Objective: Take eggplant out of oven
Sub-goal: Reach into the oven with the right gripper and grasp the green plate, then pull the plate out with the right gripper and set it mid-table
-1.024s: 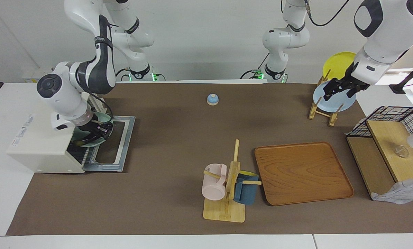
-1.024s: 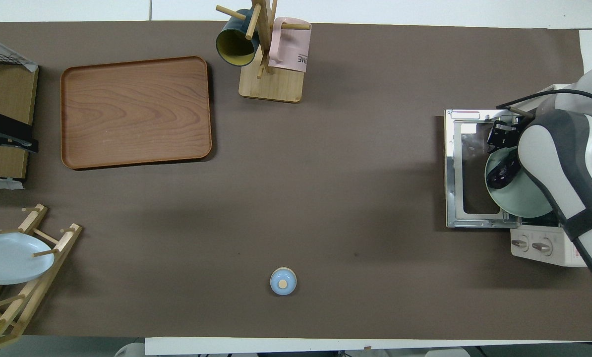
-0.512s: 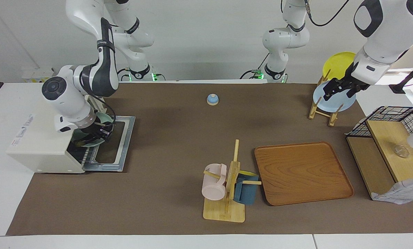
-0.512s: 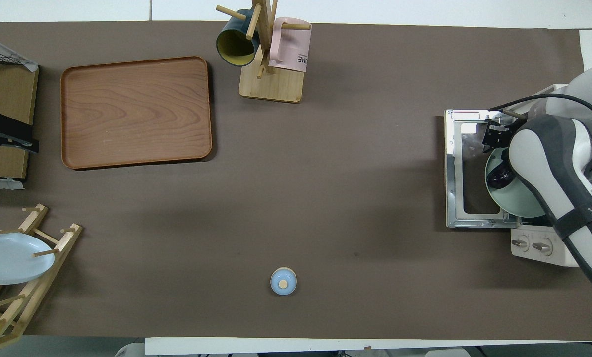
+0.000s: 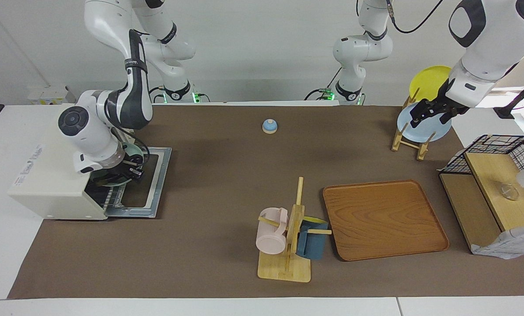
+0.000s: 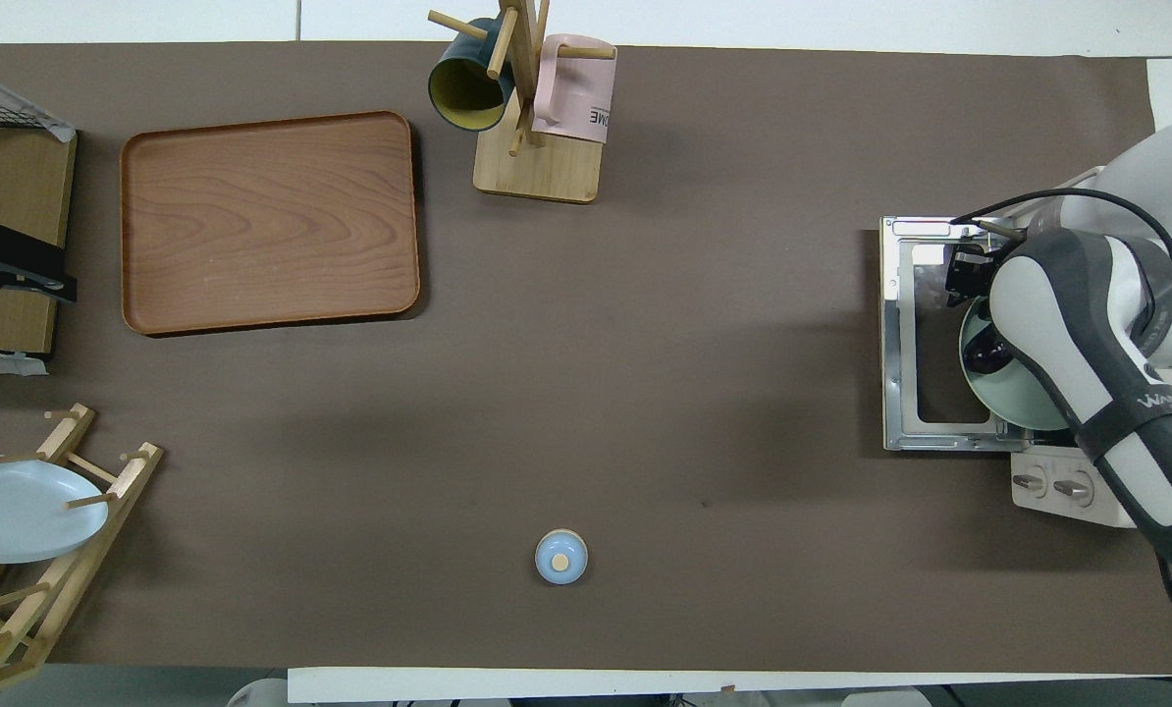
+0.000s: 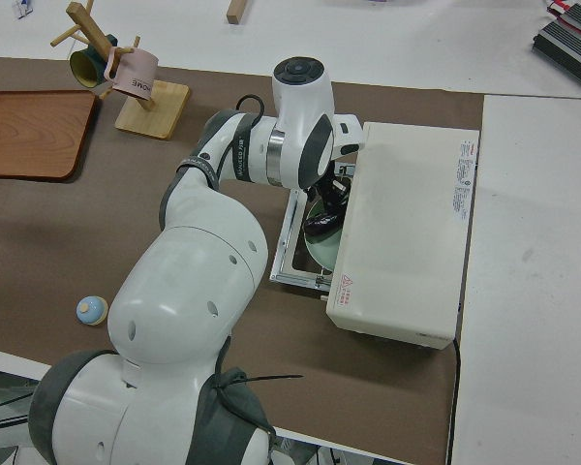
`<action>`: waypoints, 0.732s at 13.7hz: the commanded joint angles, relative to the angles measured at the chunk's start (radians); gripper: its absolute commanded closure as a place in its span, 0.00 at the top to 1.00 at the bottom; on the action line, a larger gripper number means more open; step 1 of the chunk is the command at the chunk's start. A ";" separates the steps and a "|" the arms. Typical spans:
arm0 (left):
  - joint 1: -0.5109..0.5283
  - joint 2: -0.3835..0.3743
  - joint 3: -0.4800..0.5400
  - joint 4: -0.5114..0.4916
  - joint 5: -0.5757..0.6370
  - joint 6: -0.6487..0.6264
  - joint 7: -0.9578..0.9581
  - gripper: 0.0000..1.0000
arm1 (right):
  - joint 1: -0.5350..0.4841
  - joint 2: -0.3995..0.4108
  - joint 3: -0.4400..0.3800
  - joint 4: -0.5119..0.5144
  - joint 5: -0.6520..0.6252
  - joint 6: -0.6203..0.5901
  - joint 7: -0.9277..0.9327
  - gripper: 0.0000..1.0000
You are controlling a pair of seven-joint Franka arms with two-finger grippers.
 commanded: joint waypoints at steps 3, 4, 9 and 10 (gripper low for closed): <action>0.025 -0.025 -0.002 -0.023 0.018 -0.007 -0.010 1.00 | 0.159 0.020 0.033 0.142 -0.015 -0.148 0.120 0.00; 0.051 -0.025 -0.002 -0.025 0.018 -0.010 -0.007 1.00 | 0.216 0.043 0.033 0.180 -0.015 -0.167 0.203 0.00; 0.165 -0.032 -0.002 -0.043 0.019 0.002 0.002 1.00 | 0.478 0.318 0.053 0.568 0.051 -0.290 0.640 0.00; 0.183 -0.041 -0.002 -0.059 0.019 0.006 0.001 1.00 | 0.512 0.393 0.070 0.652 0.071 -0.292 0.715 0.00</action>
